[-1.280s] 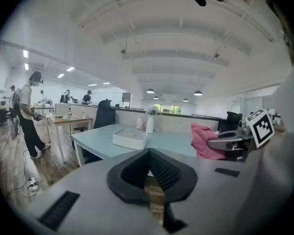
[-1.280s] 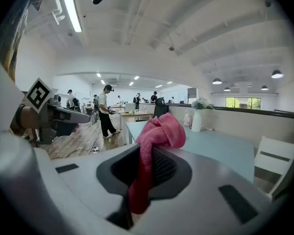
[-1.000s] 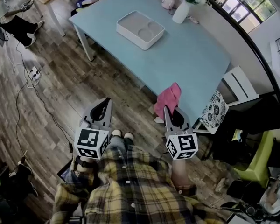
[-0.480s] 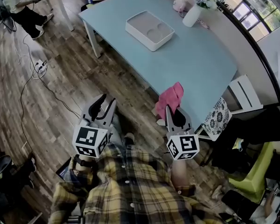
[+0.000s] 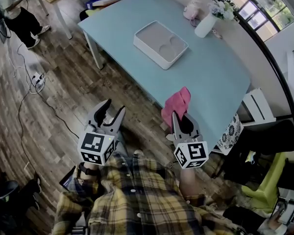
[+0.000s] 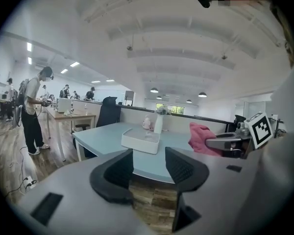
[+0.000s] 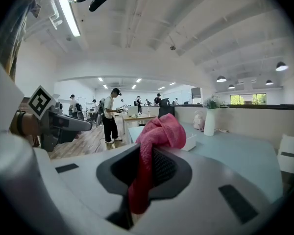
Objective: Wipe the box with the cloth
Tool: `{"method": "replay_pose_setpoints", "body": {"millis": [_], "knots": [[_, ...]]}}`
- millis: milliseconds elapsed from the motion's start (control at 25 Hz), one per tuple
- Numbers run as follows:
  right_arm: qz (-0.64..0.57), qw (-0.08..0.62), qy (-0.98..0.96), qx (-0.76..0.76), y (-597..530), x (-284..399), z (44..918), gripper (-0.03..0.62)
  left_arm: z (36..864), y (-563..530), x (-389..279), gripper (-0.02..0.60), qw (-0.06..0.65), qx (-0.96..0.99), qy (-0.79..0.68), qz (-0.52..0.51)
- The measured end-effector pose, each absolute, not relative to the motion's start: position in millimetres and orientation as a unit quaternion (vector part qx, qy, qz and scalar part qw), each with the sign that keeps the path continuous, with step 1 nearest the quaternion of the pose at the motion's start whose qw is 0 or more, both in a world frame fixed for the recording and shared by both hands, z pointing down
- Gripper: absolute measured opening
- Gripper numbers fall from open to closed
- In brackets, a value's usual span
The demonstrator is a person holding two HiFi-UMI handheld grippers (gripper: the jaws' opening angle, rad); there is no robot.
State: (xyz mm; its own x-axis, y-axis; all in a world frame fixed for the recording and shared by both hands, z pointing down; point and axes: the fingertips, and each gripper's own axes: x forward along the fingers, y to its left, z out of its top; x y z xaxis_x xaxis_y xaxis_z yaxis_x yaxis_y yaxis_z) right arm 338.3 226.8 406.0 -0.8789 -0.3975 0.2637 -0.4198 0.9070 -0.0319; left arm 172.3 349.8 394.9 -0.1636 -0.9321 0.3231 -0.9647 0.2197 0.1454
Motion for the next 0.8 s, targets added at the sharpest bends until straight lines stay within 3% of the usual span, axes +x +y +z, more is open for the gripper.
{"method": "replay_pose_setpoints", "body": {"millis": [400, 800], "knots": [[0.052, 0.129, -0.962, 0.234, 187.9, 203.0, 401.7, 0.046, 392.2, 306.2, 26.5, 0.221, 0.184, 0.634, -0.749, 0.053], [0.056, 0.146, -0.952, 0.262, 165.7, 134.5, 406.3, 0.046, 403.6, 299.9, -52.5, 0.225, 0.205, 0.636, -0.742, 0.055]]}}
